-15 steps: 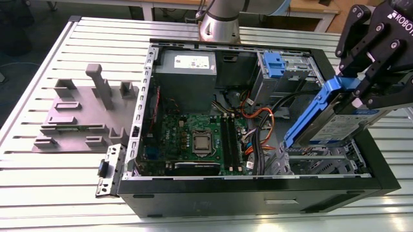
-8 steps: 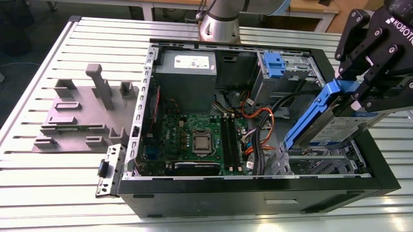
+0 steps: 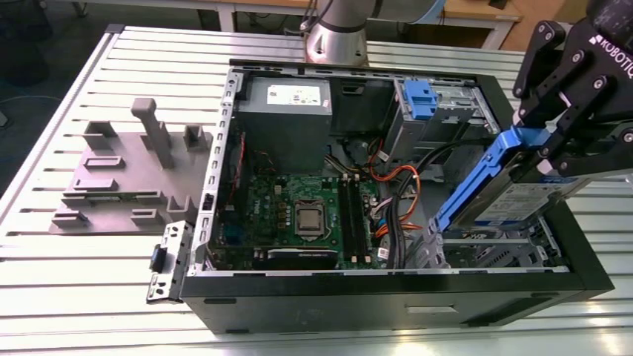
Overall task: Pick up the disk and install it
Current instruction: 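Insert the disk into the insertion slot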
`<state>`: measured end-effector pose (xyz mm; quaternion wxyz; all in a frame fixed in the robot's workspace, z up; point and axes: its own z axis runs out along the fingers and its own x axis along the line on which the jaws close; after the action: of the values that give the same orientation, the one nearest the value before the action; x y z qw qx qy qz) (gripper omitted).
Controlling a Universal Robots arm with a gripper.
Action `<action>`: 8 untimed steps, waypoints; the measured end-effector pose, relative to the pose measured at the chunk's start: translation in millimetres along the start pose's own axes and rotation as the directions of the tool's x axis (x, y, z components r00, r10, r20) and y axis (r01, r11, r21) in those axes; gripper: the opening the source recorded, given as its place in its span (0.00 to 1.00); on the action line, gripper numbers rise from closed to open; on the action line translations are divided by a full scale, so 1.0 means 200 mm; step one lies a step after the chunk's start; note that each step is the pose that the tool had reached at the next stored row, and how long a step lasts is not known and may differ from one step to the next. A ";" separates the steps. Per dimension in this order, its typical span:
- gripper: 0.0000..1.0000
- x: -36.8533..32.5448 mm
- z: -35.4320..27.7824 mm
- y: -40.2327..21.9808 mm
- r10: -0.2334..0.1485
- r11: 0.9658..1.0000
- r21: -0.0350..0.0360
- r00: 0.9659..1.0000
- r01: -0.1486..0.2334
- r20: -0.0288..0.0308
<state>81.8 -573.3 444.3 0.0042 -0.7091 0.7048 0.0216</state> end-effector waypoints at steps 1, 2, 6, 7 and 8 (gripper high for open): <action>0.36 0.000 0.002 -0.001 0.001 1.000 0.000 1.000 -0.001 0.000; 0.36 0.001 0.004 -0.003 0.001 1.000 0.000 1.000 -0.001 0.000; 0.36 0.003 0.012 -0.006 0.003 1.000 0.000 1.000 -0.003 -0.001; 0.36 0.004 0.014 -0.006 0.003 1.000 0.000 1.000 -0.003 -0.001; 0.36 0.005 0.016 -0.007 0.004 1.000 0.000 1.000 -0.004 -0.001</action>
<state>83.1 -574.1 441.1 0.0039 -0.7078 0.7061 0.0212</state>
